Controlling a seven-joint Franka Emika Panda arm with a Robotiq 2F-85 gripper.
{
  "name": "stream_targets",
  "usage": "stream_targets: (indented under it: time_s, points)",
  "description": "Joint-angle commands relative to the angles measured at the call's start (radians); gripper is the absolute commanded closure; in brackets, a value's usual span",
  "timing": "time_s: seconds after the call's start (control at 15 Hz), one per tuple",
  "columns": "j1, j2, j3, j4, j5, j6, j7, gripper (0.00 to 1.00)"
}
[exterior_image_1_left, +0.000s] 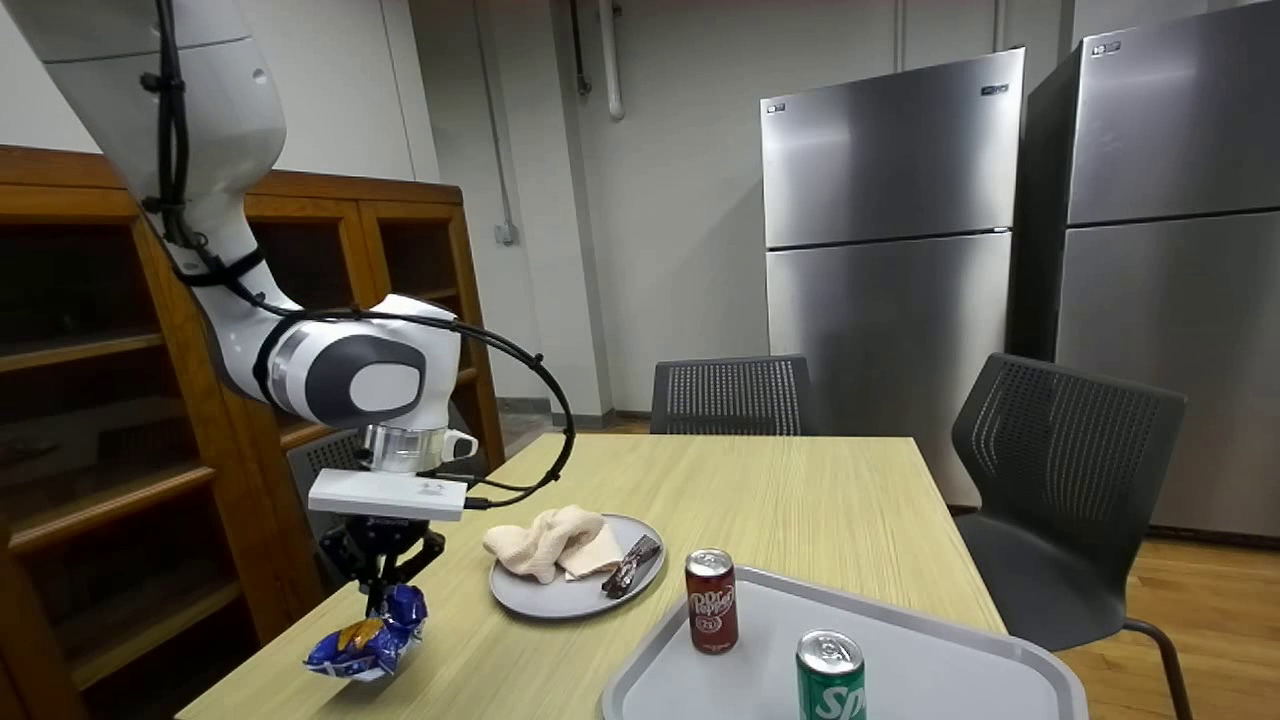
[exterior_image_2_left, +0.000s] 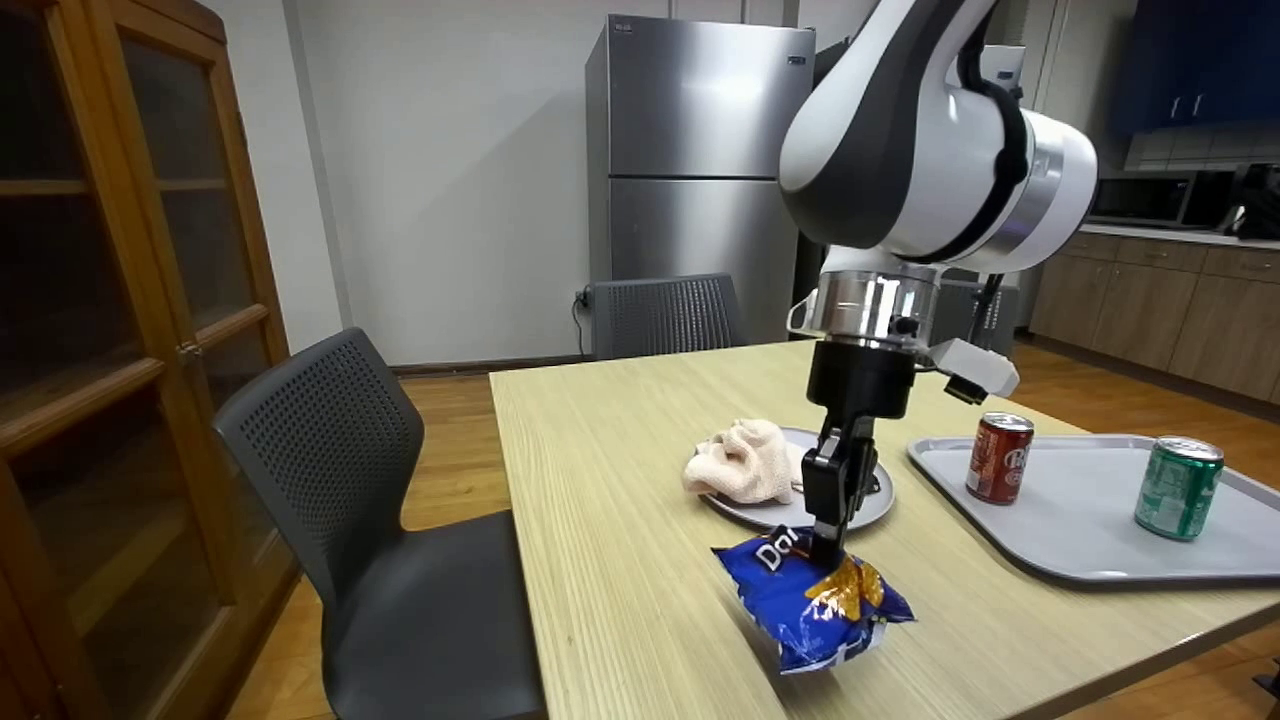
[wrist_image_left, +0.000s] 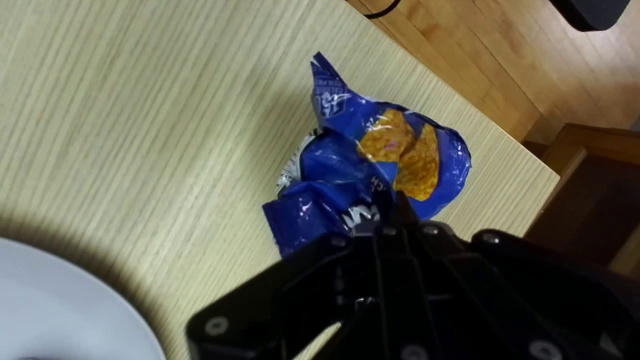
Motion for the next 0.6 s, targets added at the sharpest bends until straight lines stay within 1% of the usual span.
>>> stream_targets:
  time_s: [0.0,0.13,0.2,0.27,0.33,0.47,0.53]
  points:
    - [0.004,0.013,0.008,-0.005,-0.023,0.044,-0.012,1.00]
    - [0.003,0.026,0.010,-0.002,-0.033,0.050,-0.010,1.00]
    - [0.001,0.029,0.011,0.000,-0.036,0.048,-0.008,0.74]
    - [-0.003,0.024,0.013,0.003,-0.033,0.037,-0.012,0.73]
    - [-0.005,0.019,0.013,0.006,-0.035,0.026,-0.012,0.68]
    - [0.002,0.002,0.000,0.013,-0.085,-0.002,0.019,0.51]
    - [0.004,-0.006,-0.005,0.017,-0.112,-0.019,0.031,0.45]
